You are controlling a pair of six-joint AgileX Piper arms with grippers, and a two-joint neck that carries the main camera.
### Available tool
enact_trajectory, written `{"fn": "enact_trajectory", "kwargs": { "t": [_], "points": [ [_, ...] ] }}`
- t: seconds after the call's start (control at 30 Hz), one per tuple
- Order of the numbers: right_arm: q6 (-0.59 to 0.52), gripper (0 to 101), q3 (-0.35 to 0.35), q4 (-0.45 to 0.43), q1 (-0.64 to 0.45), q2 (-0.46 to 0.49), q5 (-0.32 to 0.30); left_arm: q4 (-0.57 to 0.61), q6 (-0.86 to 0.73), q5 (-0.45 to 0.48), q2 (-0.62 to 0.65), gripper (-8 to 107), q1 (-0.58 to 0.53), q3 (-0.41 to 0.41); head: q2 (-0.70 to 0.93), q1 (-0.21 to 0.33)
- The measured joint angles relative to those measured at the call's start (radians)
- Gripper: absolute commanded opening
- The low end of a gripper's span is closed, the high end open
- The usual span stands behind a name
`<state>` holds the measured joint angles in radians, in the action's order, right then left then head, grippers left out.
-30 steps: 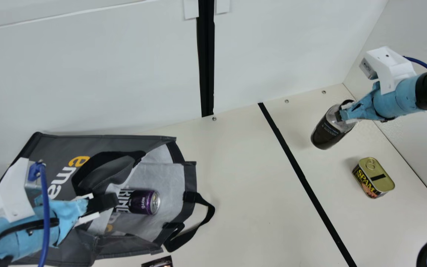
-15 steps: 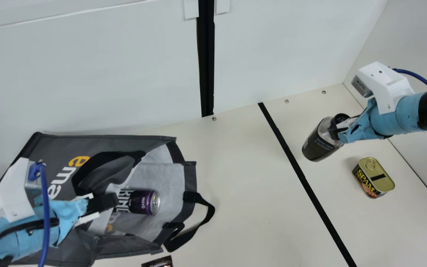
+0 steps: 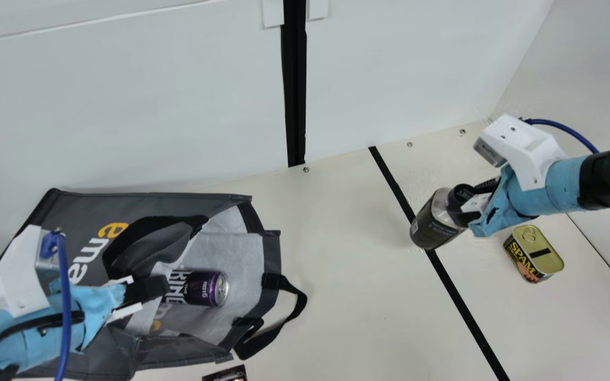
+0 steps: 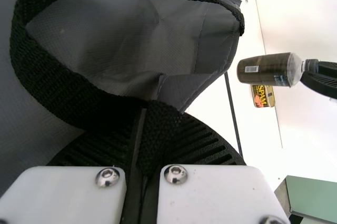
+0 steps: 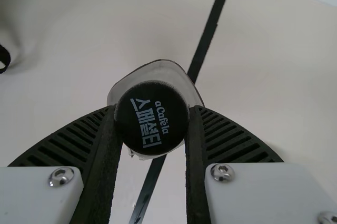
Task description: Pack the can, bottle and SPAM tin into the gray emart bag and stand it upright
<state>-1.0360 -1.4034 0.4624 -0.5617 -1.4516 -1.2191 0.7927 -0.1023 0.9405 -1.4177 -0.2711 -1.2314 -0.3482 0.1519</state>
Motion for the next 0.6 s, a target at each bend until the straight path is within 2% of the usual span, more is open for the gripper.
{"fn": "enact_trajectory", "kwargs": {
  "t": [0.3, 0.6],
  "points": [
    [-0.105, 0, 0.063, 0.046, 0.038, 0.027, 0.001, 0.000, 0.000, 0.000, 0.000, -8, 0.000, 0.000, 0.002, 0.000],
    [-0.146, 0, 0.102, 0.087, 0.081, 0.058, 0.001, 0.000, 0.000, 0.000, 0.000, -8, 0.000, 0.000, 0.002, 0.000]
  ]
}}
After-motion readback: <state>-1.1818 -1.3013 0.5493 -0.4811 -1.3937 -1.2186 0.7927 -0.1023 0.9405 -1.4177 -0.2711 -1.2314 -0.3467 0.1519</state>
